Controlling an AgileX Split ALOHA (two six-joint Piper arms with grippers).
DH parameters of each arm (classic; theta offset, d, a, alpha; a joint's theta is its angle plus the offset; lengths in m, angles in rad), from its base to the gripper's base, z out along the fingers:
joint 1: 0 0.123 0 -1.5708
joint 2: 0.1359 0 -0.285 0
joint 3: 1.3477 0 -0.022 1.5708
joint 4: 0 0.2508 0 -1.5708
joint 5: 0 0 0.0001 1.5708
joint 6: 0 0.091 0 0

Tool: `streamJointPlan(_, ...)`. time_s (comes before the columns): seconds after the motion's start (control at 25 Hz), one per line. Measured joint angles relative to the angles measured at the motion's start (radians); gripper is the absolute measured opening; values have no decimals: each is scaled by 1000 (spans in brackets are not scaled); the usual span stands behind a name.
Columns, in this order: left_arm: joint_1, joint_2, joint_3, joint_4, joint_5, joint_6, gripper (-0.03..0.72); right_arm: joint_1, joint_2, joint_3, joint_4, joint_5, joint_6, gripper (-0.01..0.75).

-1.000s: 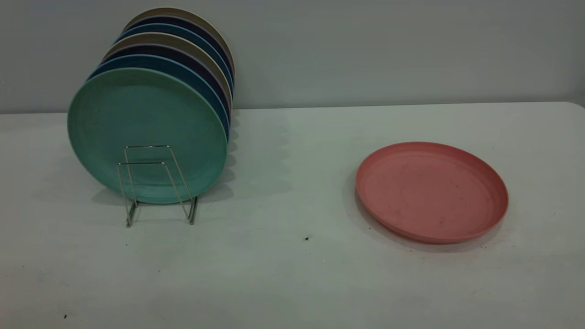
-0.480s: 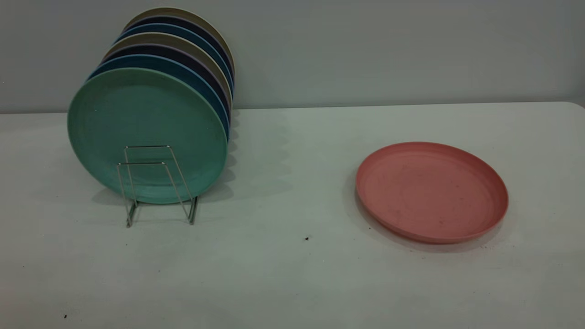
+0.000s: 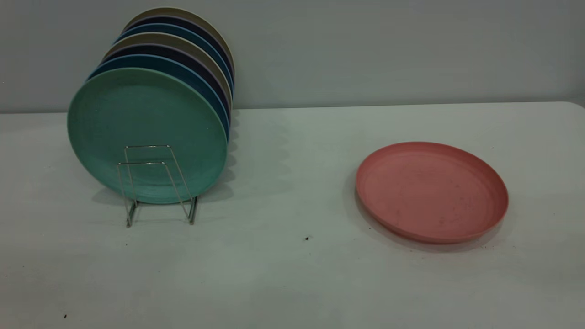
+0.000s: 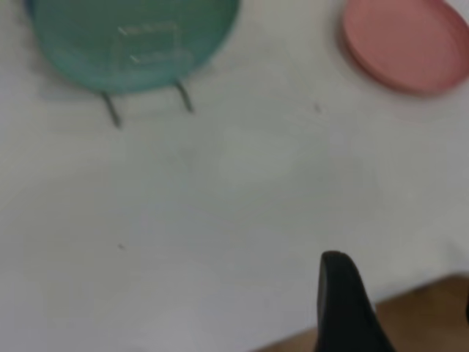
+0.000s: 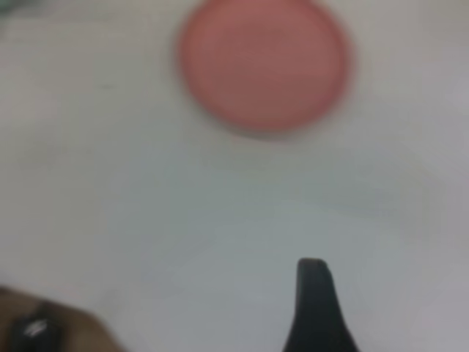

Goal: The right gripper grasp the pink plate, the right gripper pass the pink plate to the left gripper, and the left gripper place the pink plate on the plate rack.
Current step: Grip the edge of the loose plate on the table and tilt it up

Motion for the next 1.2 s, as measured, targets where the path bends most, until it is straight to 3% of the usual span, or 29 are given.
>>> streamJointPlan(0.32, 0, 286, 0, -201, -32, 177, 421, 0, 469, -2, 476, -186, -466, 483)
streamJointPlan(0.52, 0, 400, 0, -293, -60, 271, 427, 0, 718, -72, 681, -271, -617, 483)
streamJointPlan(0.76, 0, 451, 0, -334, -99, 318, 462, -39, 1019, -207, 736, -373, -652, 483)
streamJointPlan(1.04, 0, 445, 0, -334, -74, 321, 468, -185, 1322, -372, 741, -357, -683, 483)
streamJointPlan(1.2, 0, 445, 0, -334, -60, 321, 468, -218, 1446, -431, 744, -350, -713, 483)
